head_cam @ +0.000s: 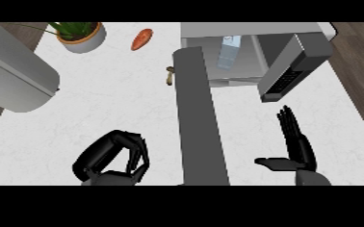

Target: Pick up the milk, place it into the microwave and close the microwave

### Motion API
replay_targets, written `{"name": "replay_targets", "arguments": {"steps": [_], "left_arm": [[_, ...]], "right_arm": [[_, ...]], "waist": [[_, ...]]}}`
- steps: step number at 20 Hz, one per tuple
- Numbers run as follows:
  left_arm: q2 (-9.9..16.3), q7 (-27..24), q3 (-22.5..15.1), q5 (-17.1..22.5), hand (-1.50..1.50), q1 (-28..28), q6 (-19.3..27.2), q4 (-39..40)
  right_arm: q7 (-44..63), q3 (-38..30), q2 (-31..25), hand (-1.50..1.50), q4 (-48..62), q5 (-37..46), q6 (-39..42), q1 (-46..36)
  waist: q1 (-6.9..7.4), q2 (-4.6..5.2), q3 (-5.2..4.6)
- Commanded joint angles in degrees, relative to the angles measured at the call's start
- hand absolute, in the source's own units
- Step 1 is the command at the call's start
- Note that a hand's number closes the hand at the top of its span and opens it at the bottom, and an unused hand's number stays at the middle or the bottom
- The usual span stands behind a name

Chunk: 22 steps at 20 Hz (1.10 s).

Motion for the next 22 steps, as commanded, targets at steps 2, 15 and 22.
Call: {"name": "replay_targets", "arguments": {"steps": [2,15,22], "left_arm": [[-0.23,-5.16,-5.93,-6.47,1.5,-4.24,4.5,7.14],[-0.23,-8.05,-28.62,-2.38,1.5,-12.14,24.38,21.69],[-0.22,-6.9,-41.72,5.36,1.5,-15.01,36.59,26.24]], "right_arm": [[-1.35,0.28,-2.62,-1.5,-10.14,-3.07,7.2,10.13],[3.42,5.07,-4.66,-1.5,-41.51,-13.88,18.03,31.36],[13.15,9.47,-6.12,-1.5,-55.89,-22.3,22.62,33.58]], "waist": [[-0.22,0.21,-0.06],[-0.4,0.71,0.05],[-1.36,1.0,-0.05]]}}
